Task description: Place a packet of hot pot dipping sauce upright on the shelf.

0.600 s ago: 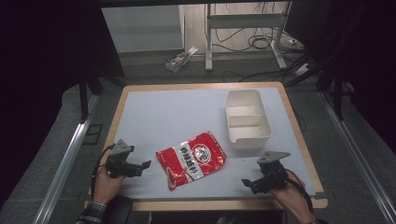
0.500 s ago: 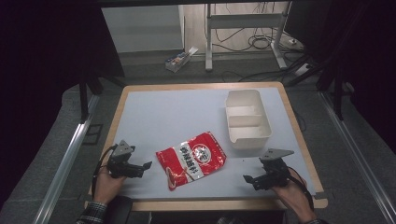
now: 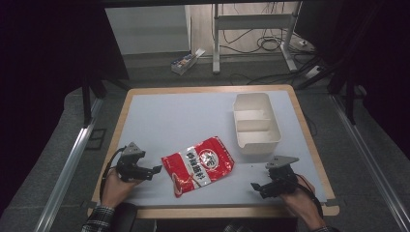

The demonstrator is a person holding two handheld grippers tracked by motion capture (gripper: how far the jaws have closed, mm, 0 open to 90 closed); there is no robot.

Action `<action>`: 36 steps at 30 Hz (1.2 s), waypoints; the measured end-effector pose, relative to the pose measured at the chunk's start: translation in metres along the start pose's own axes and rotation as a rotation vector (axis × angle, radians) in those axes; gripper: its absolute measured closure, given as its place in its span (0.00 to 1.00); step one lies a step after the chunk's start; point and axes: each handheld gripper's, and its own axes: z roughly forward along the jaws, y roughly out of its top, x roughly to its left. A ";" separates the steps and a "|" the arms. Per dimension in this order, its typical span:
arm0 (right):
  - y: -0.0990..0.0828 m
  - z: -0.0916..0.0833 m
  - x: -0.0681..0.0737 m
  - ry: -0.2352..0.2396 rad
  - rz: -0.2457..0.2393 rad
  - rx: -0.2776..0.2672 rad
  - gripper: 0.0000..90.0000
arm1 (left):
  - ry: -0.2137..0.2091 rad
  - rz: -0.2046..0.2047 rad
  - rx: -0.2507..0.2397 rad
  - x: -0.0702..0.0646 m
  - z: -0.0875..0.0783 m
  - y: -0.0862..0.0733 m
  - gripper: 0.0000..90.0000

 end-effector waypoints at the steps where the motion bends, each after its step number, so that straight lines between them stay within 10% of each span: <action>1: 0.000 0.000 0.000 0.000 0.000 0.000 0.04 | 0.000 0.000 0.000 0.000 0.000 0.000 0.13; 6: 0.000 0.003 0.001 0.003 -0.010 0.010 0.05 | -0.046 0.013 -0.042 0.004 0.009 0.017 0.48; 13: 0.000 0.006 0.003 0.008 -0.026 0.031 0.05 | -0.115 0.068 0.030 0.006 0.046 0.048 0.95; 23: -0.001 0.007 0.004 0.009 -0.040 0.049 0.06 | -0.137 0.138 0.111 0.001 0.091 0.070 1.00; 36: 0.000 0.008 0.005 0.021 -0.045 0.053 0.06 | -0.256 0.123 0.130 -0.001 0.097 0.072 1.00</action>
